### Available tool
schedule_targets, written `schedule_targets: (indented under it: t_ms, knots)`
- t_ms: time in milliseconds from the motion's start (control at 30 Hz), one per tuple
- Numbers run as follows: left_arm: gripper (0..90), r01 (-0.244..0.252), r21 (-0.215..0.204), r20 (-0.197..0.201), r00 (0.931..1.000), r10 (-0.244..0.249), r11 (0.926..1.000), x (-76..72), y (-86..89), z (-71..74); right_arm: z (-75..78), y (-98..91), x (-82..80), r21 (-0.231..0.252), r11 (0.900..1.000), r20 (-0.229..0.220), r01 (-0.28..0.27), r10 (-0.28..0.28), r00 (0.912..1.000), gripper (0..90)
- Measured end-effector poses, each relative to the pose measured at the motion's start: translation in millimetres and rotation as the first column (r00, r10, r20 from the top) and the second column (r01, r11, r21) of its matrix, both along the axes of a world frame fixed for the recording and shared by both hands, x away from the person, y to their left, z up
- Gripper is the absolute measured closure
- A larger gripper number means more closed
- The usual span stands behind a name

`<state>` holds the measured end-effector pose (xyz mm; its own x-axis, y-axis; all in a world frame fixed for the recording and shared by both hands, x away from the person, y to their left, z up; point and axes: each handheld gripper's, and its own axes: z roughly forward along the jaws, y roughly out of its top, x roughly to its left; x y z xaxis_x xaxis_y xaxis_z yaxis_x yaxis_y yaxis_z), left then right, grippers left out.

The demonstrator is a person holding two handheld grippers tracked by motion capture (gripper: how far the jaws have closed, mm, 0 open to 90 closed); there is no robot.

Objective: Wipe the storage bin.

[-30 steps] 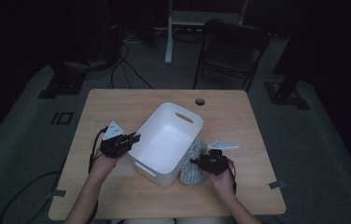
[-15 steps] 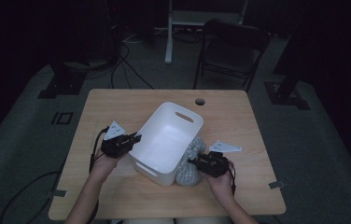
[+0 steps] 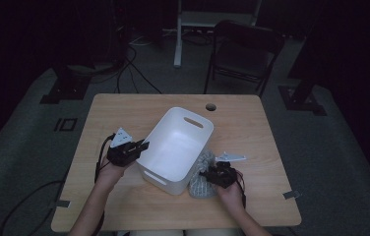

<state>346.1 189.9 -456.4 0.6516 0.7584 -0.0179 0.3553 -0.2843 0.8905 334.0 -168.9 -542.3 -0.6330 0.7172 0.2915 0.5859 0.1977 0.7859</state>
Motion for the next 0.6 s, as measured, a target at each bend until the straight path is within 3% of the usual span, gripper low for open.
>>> schedule_targets:
  t_ms: [133, 267, 400, 533, 600]
  knots:
    - [80.6, -0.01, -0.002, -0.001, 0.9999, 0.01, 0.9999, -0.5, -0.3, 0.0, 5.1, 1.8, 0.2, -0.018, 0.9998, -0.02, -0.002, 0.001, 0.9998, 70.1]
    - [80.6, -0.015, -0.001, 0.0, 0.9999, 0.015, 0.9999, -1.2, -1.2, -0.1, 15.5, 1.3, -7.7, 0.013, 0.9992, -0.019, -0.038, 0.038, 0.9991, 70.0]
    - [80.6, -0.018, -0.006, -0.001, 0.9998, 0.018, 0.9998, -1.5, -1.6, -0.5, 38.7, 1.7, -26.6, 0.073, 0.9923, 0.044, -0.1, 0.097, 0.9943, 69.8]
    - [80.6, -0.012, -0.007, -0.001, 0.9999, 0.012, 0.9999, -1.9, -2.1, -0.5, 59.3, 2.1, -42.7, 0.14, 0.9824, 0.123, -0.123, 0.106, 0.9867, 69.3]
    - [80.6, -0.01, -0.012, -0.003, 0.9999, 0.01, 0.9999, -1.8, -2.3, -0.6, 61.2, 4.6, -43.8, 0.129, 0.9841, 0.137, -0.122, 0.104, 0.9851, 68.9]
